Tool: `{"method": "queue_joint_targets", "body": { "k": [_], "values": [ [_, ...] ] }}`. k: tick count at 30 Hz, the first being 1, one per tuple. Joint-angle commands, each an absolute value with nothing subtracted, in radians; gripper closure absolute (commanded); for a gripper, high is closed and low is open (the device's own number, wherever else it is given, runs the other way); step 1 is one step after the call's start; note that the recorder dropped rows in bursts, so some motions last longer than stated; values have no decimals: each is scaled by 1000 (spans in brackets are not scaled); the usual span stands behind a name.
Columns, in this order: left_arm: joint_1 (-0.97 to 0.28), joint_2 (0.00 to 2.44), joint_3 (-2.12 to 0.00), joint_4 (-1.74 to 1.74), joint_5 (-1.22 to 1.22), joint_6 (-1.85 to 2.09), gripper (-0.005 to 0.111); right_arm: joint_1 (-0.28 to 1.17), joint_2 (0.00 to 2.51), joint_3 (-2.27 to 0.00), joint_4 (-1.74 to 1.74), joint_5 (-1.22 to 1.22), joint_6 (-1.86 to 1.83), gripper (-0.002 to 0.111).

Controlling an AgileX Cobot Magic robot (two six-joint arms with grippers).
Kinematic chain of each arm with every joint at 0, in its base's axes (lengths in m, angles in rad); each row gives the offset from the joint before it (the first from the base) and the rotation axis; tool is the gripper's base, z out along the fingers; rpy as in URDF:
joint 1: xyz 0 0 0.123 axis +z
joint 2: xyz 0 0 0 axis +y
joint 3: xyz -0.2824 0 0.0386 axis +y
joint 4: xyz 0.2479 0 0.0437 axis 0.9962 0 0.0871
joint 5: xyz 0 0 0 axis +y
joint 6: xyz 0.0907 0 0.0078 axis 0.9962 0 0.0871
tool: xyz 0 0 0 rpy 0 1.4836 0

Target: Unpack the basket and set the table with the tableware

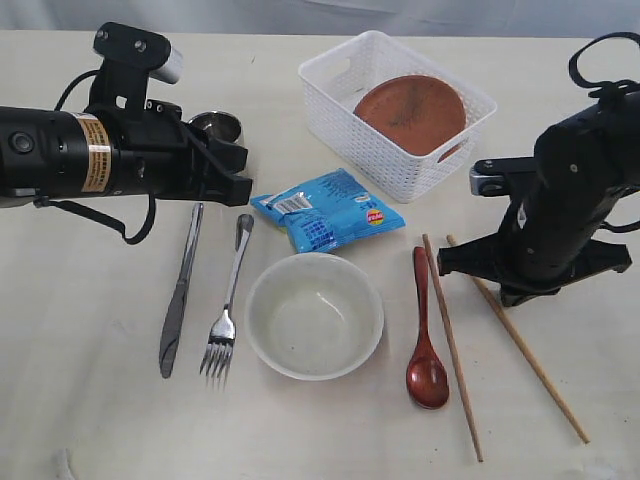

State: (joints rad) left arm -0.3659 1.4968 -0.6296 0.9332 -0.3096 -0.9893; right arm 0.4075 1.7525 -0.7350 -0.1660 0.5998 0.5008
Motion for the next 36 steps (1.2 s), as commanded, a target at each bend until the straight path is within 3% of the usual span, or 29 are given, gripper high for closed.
{"method": "queue_joint_targets", "body": {
  "k": [1, 26, 36],
  "values": [
    [-362, 1489, -623, 941, -306, -995, 107, 476, 1763, -719, -92, 599, 483, 109],
    [-362, 1489, -623, 941, -306, -1003, 107, 514, 1626, -739, -36, 582, 550, 109],
    [-362, 1489, -623, 949, -279, -1003, 107, 455, 1588, -1067, -317, 672, 483, 109]
  ]
}}
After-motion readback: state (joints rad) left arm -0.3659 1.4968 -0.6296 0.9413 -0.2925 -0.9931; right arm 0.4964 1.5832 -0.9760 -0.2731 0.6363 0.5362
